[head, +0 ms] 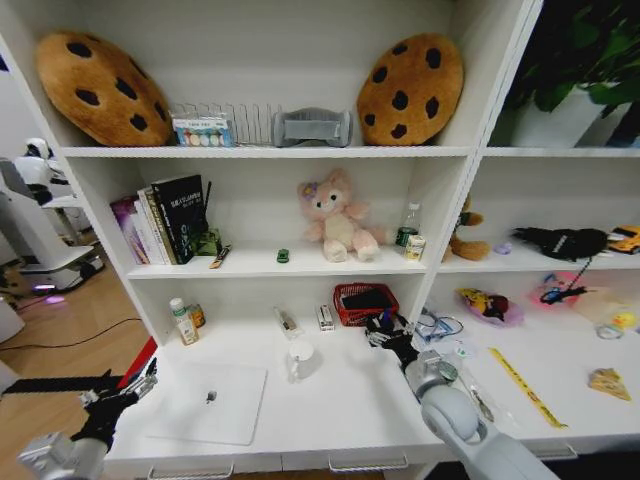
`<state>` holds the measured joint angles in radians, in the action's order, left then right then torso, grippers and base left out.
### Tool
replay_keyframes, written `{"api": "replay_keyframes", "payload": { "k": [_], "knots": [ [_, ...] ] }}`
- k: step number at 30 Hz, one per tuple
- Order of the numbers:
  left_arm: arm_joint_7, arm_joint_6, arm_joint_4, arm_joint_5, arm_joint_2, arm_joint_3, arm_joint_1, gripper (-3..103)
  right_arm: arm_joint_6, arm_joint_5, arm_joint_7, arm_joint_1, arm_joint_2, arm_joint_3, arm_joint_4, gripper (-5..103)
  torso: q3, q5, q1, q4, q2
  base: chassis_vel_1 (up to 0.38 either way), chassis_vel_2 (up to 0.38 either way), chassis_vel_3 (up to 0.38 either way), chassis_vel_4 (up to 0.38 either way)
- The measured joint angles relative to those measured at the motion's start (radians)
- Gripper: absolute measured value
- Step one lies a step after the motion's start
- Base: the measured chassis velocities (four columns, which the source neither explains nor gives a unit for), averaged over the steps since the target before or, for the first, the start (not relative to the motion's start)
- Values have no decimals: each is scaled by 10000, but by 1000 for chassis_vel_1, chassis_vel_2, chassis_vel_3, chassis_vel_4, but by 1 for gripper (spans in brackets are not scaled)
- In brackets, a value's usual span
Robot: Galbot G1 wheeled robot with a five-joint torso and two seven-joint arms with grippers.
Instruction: Organize the objects on the table.
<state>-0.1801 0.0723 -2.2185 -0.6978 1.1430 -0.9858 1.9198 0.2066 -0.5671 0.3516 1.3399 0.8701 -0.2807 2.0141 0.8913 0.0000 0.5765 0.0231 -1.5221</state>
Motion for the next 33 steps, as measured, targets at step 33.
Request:
{"api": "replay_keyframes", "payload": {
  "k": [33],
  "knots": [
    [0,0,0,0,0,0,0,100,4602,-6607,3641,-2224,173,329,-1625,100,2,0,4,-2,3,0,0,0,0]
  ]
}}
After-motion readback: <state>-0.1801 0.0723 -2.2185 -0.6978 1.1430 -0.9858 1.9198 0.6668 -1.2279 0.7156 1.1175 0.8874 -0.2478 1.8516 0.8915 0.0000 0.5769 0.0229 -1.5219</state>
